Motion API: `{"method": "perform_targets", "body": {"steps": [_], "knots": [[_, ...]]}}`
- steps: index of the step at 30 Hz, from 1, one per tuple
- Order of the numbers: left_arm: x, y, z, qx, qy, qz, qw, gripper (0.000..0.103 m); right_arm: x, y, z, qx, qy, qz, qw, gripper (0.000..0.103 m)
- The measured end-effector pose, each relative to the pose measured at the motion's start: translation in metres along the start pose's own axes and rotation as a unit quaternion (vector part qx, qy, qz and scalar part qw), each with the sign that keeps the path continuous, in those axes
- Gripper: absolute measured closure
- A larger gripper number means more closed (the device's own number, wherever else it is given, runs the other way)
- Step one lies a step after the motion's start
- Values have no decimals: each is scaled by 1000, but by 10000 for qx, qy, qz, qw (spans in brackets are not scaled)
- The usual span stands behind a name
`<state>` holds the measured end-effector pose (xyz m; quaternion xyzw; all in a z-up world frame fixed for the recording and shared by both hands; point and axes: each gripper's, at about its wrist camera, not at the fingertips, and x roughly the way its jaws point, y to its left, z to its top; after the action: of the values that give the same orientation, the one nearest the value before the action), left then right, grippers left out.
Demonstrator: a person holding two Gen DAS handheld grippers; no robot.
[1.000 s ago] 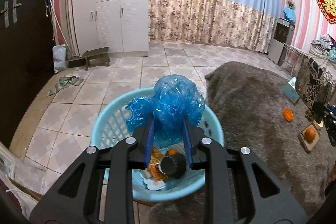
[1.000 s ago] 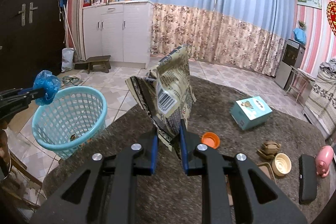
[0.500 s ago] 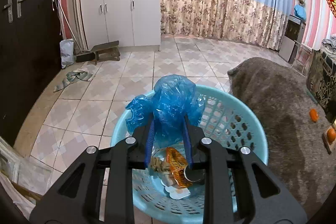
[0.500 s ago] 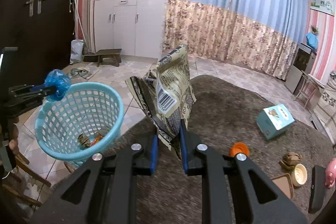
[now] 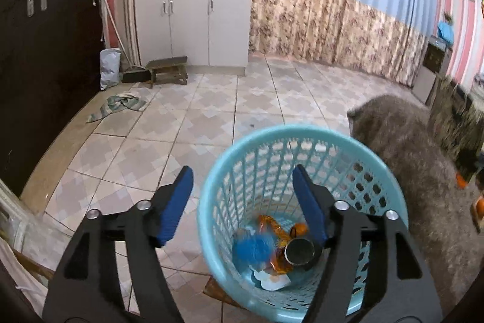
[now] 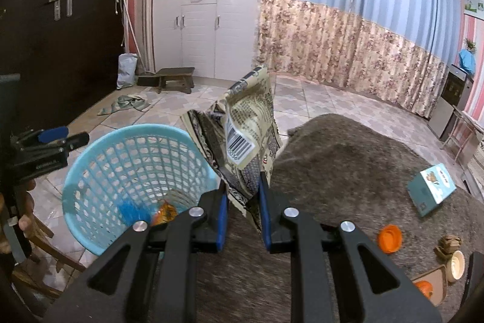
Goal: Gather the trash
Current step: 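Open the left tool over the basket while the right tool drops the packet in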
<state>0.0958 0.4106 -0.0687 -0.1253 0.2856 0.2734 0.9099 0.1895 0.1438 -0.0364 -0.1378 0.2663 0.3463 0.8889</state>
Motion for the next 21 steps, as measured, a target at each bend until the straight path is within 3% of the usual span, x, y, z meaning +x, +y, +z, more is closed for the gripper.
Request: {"method": "perform_targets", "body": {"steps": [6,15,20,21], "knots": [[-17,12,11,-185,-276,52,9994,21,13,37,0,-136,57,300,9994,84],[-12,25,-2,-216,-169,235,9993,18,44,77,-6,-324,345,645,9968,82],[-11,29,-4,-273,-148,288,9991,16,59,79,-8,-361,467,542,9968,72],[-12,30,-4,-263,-148,308,9991,16,62,80,-8,-379,484,515,9968,62]]}}
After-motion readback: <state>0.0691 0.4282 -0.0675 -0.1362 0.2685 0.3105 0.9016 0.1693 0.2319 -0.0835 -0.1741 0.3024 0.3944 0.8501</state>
